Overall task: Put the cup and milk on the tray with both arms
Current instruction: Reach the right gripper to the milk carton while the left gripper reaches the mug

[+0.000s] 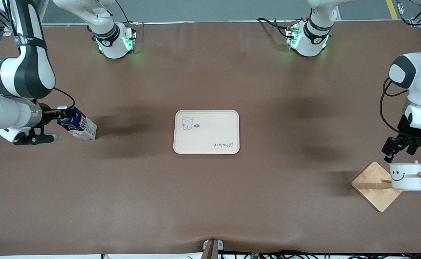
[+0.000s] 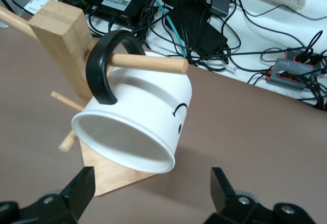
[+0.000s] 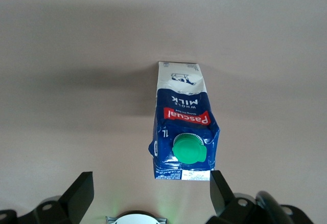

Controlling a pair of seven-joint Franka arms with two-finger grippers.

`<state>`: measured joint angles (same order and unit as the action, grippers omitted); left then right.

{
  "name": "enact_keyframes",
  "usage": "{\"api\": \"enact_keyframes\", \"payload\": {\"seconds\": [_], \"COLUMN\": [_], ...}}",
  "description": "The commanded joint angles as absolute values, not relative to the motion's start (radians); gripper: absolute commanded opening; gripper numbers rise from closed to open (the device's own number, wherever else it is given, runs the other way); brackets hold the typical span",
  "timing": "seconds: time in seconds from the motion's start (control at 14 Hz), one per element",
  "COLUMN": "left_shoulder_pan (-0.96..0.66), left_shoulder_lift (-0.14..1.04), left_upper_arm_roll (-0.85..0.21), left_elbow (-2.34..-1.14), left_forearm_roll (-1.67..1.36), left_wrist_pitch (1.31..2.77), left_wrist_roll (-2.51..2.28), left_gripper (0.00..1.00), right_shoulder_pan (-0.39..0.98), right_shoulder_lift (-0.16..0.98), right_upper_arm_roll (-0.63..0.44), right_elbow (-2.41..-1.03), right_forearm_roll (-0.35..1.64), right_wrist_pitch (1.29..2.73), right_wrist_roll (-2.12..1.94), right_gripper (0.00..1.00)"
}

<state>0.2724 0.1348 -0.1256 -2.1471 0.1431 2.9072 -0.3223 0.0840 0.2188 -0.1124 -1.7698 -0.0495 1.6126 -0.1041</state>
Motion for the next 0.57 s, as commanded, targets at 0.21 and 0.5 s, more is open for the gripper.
{"api": "enact_keyframes", "payload": {"seconds": [0.21, 0.5], "left_shoulder_pan": [0.272, 0.270], "left_shoulder_lift": [0.204, 0.238], "left_upper_arm_roll": [-0.130, -0.130], "left_elbow": [-2.134, -2.105], "left_forearm_roll": [0.138, 0.138], "left_wrist_pitch": [3.025, 3.048], "left_wrist_roll": [-0.360, -0.362], "left_gripper": [0.82, 0.68], "right_shoulder_pan": [0.083, 0.075], "right_shoulder_lift": [0.167, 0.169], "right_upper_arm_roll": [-0.107, -0.109], "right_elbow": [-1.914, -1.914], "right_forearm_roll": [-0.075, -0.113], "right_wrist_pitch": [1.736, 1.741], "right_wrist_roll": [-0.087, -0.095], "right_gripper": [1.00, 1.00]}}
